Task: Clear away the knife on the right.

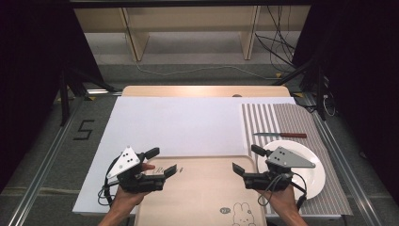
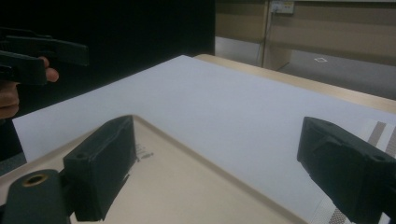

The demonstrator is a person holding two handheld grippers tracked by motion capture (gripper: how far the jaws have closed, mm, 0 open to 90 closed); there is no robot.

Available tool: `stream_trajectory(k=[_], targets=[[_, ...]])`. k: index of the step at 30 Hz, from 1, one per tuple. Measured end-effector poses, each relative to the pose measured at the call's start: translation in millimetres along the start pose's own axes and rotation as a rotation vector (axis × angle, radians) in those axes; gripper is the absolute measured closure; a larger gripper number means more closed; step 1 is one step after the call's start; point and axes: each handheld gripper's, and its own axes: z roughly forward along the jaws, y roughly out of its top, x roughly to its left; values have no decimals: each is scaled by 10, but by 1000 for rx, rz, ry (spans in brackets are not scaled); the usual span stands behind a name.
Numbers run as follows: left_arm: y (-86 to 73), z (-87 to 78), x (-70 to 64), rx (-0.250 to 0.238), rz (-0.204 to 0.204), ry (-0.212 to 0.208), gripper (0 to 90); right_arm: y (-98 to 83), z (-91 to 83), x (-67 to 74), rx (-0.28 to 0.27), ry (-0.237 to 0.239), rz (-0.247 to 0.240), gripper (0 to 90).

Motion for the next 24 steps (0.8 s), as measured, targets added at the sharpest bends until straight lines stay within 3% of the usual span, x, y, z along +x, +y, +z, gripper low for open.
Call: stream_trajectory(k=[18, 24], targets=[[-1, -1, -2, -3, 0, 0, 144, 41, -31, -68, 5, -50, -43, 134], [-3, -9, 4, -3, -2, 1, 144, 83, -50, -195, 22, -86, -73, 134]])
